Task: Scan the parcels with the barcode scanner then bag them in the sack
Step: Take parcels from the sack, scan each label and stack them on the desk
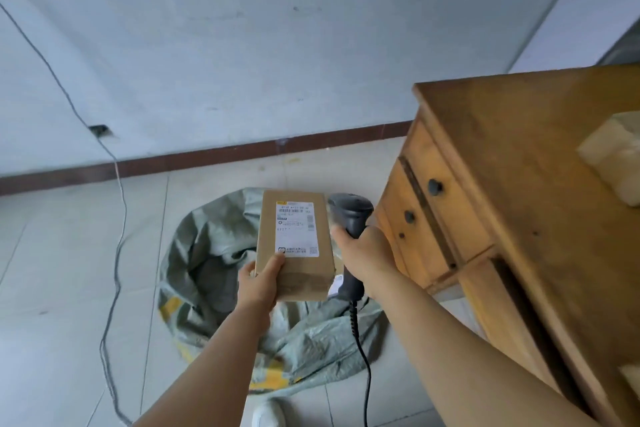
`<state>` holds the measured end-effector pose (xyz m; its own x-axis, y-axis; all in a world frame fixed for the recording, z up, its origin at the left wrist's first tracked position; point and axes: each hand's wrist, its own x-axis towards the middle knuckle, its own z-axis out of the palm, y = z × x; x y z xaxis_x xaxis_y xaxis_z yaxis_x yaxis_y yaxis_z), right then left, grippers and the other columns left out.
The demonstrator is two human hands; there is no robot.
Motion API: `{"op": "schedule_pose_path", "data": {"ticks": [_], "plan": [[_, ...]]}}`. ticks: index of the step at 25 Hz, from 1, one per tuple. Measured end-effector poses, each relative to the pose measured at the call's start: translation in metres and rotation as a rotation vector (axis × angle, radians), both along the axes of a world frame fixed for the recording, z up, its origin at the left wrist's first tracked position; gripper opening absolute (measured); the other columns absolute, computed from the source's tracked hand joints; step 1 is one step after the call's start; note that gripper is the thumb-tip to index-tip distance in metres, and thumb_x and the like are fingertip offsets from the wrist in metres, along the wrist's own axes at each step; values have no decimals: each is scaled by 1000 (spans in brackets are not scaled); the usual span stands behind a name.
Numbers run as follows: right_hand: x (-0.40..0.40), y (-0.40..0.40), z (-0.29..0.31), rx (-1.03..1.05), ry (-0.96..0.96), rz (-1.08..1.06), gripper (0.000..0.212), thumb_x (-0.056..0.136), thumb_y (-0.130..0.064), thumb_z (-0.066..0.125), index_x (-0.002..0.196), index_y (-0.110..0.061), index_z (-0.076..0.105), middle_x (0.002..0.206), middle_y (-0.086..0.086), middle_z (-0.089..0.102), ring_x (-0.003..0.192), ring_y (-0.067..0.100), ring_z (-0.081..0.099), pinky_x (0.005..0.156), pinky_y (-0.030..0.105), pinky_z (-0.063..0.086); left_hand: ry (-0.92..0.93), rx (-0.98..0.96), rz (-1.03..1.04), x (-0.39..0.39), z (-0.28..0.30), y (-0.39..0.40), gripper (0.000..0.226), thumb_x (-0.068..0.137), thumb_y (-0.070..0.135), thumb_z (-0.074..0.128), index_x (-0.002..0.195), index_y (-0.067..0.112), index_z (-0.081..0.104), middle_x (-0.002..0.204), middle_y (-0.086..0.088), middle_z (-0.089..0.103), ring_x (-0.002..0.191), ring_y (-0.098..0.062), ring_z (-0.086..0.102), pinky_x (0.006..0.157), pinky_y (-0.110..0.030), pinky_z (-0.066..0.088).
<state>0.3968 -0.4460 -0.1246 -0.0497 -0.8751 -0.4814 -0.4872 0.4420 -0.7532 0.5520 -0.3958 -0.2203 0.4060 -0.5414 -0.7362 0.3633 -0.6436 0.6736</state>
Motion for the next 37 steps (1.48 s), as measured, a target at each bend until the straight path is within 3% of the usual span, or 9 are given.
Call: {"op": "schedule_pose_path", "data": {"ticks": [3,8,11,16,21,24,27,31,37], "plan": [[22,-6,-64,55,7,12,48,92,-34,54,53,-15,32,44,-3,32,43,15,33,47,24,23,-85,170,77,28,-72,9,103,46,64,75,134,21,41,122,-15,56,102,-32,59,94,-50,50],[47,-18,-189,100,21,1,42,92,-40,55,82,0,63,81,17,71,59,21,54,51,25,34,-168,352,94,45,-185,1,83,78,47,72,145,23,28,137,-19,42,95,-29,42,93,-43,40],[51,-24,-266,120,11,1,41,92,-38,56,88,2,64,93,22,72,67,23,60,53,25,36,-190,384,46,46,-273,-17,83,79,46,72,144,22,27,137,-20,41,93,-27,38,93,-41,38],[48,-35,-372,83,33,12,28,90,-41,59,87,-13,63,85,5,73,84,19,71,63,25,47,-164,327,3,44,-398,-54,68,87,40,65,141,16,31,133,-20,44,95,-28,43,84,-38,38],[45,-38,-422,86,28,14,26,90,-41,60,95,-16,62,82,-4,72,83,18,72,74,32,54,-152,303,-294,33,-464,-68,49,98,12,39,147,13,36,140,-16,48,110,-32,55,89,-41,48],[41,-30,-400,98,10,-5,29,91,-40,58,95,-13,64,78,-5,71,79,14,72,67,30,53,-184,254,-366,21,-424,-58,54,101,11,31,153,21,22,143,-13,45,81,-20,56,61,-27,45],[37,-25,-336,84,-27,-72,30,91,-38,59,87,-9,64,68,-2,70,67,15,71,69,39,56,-188,114,-372,7,-336,-53,52,102,25,40,152,22,25,148,-8,42,116,-24,53,82,-31,42],[17,-19,-216,45,-58,-151,33,85,-38,62,72,-7,62,49,-3,62,56,21,66,65,42,55,-208,-65,-369,-22,-188,-55,39,99,35,46,136,22,44,126,3,57,96,-11,57,76,-24,42],[-38,-4,-30,-53,-105,-308,34,86,-32,64,63,-7,57,46,1,58,45,20,55,53,34,46,-112,-273,-465,-80,-1,-71,48,96,41,50,137,16,48,125,-5,61,112,-21,60,101,-43,46]]}}
